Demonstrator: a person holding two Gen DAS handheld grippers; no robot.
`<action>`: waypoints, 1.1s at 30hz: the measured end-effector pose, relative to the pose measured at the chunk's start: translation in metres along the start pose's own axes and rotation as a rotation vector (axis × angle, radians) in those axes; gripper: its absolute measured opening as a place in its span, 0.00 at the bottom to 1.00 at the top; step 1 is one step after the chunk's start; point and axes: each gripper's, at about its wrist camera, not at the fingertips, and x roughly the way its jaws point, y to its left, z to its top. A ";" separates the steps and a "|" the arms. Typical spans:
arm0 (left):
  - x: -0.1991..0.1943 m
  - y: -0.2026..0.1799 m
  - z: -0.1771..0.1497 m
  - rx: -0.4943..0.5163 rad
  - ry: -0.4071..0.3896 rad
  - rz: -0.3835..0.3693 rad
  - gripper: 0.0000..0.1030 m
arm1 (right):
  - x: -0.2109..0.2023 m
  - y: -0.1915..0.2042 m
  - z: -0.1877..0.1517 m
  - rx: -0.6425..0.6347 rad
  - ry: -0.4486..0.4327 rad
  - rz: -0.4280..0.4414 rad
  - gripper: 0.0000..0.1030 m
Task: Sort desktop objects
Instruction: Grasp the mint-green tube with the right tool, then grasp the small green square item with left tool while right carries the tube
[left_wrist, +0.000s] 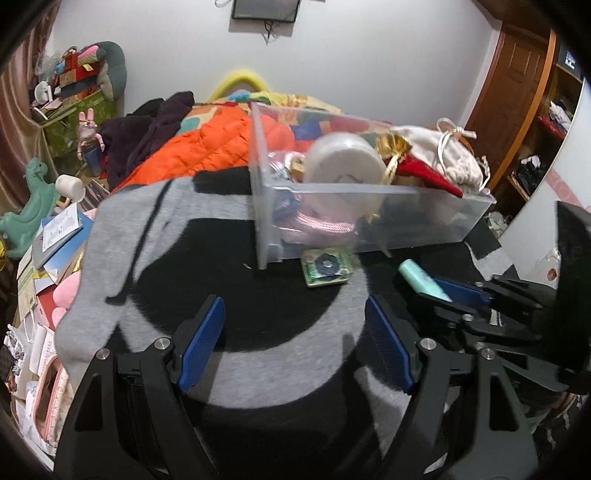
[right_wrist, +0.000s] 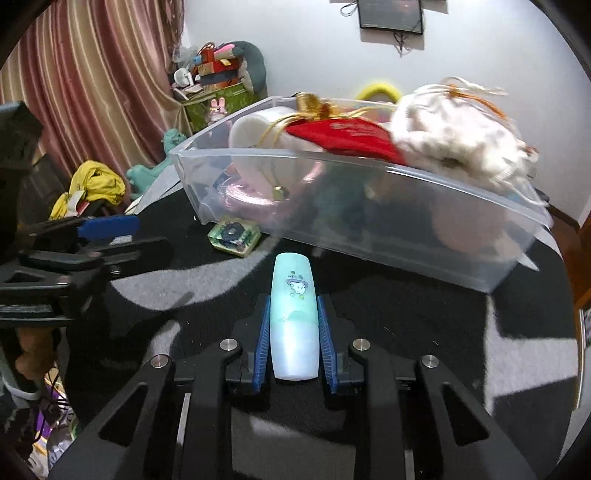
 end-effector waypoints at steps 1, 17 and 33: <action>0.004 -0.004 0.002 0.004 0.011 0.006 0.76 | -0.003 -0.003 -0.001 0.006 -0.005 -0.001 0.22; 0.053 -0.028 0.021 -0.025 0.101 0.056 0.44 | -0.037 -0.030 0.006 0.035 -0.085 0.049 0.22; 0.031 -0.043 -0.004 0.017 0.012 0.062 0.33 | -0.042 -0.041 0.005 0.068 -0.124 0.087 0.22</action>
